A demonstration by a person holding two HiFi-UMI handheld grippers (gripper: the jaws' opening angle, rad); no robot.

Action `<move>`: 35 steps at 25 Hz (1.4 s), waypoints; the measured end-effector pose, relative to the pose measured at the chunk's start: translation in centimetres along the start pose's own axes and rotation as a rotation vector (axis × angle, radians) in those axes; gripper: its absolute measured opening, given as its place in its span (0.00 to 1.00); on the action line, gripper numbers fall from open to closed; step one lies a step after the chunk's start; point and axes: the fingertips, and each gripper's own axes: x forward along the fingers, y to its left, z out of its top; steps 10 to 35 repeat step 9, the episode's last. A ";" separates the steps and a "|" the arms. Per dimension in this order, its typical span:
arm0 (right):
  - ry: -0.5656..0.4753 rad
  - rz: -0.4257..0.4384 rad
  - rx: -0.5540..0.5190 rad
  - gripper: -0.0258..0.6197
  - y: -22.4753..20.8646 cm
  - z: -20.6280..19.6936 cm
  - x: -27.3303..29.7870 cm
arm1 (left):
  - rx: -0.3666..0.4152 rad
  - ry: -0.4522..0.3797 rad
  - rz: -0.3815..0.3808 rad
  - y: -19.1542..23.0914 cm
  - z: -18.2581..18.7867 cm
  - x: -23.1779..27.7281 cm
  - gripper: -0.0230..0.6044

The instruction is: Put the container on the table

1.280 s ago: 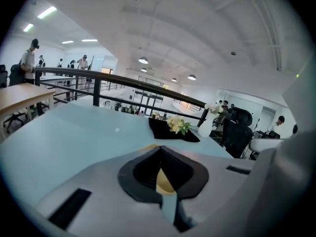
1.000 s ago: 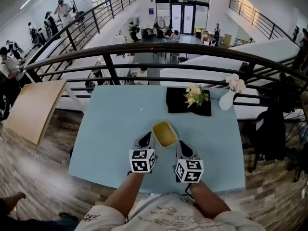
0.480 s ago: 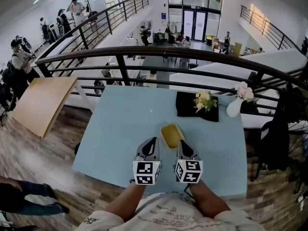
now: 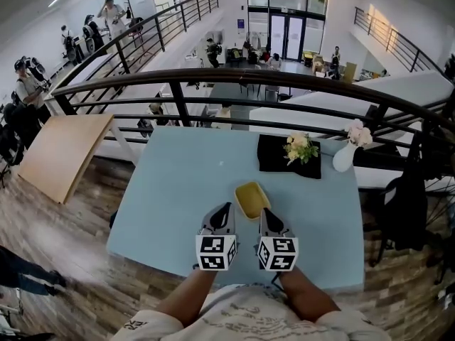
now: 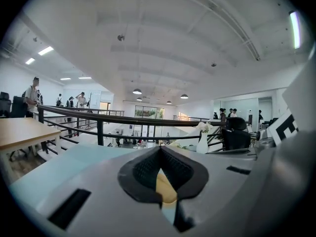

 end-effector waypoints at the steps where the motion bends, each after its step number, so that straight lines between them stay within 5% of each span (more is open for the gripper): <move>1: 0.002 -0.001 0.000 0.04 -0.2 -0.1 0.0 | 0.002 0.000 -0.001 -0.2 0.0 0.1 0.05; 35: 0.012 -0.004 0.014 0.04 -1.2 -0.3 -0.3 | -0.015 -0.012 -0.027 -1.9 0.9 0.6 0.05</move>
